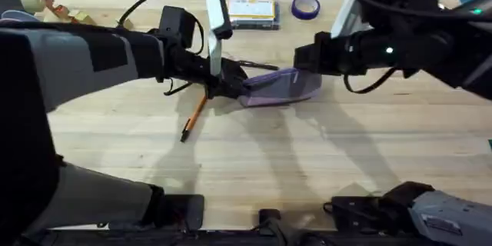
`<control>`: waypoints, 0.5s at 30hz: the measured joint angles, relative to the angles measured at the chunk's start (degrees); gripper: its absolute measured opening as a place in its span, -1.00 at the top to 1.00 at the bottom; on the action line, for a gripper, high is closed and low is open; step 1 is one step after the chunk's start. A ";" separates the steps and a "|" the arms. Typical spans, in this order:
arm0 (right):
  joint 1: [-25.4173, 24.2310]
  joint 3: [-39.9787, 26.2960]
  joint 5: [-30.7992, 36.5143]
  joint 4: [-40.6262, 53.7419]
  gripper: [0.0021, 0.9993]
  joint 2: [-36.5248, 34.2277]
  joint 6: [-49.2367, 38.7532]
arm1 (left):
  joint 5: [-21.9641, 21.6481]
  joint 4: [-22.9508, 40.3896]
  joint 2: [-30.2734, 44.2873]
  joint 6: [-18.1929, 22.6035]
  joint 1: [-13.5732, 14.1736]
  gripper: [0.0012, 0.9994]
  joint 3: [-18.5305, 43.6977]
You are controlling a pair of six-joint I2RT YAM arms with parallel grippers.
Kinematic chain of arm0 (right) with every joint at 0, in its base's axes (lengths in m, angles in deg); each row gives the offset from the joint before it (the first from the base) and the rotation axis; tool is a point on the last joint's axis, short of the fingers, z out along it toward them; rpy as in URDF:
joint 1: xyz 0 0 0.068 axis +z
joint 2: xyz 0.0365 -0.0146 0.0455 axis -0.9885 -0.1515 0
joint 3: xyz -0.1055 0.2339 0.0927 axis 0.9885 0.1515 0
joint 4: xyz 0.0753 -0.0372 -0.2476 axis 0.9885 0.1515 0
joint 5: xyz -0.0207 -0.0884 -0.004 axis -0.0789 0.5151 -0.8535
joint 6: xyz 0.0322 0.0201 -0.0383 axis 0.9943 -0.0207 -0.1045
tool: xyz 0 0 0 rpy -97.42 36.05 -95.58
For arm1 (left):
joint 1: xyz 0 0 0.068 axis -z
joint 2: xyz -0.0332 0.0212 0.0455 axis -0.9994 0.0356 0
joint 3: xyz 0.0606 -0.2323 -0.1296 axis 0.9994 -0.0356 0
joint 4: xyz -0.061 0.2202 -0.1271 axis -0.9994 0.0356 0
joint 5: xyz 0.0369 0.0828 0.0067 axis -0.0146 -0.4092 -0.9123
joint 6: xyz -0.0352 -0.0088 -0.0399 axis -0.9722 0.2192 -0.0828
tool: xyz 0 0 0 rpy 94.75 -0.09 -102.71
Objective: Unzip the bag, pick up the pens from the table one at a time and place them inside, then zip the bag closed.
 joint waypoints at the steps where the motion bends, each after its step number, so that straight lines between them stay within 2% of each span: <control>1: 0.32 0.00 0.03 -0.29 0.94 -0.35 0.12 | 0.00 0.00 0.00 0.00 0.00 0.92 0.00; 15: 7.26 0.00 0.83 -7.86 0.94 -5.39 2.87 | -0.11 -0.04 0.00 -0.01 0.00 0.92 0.00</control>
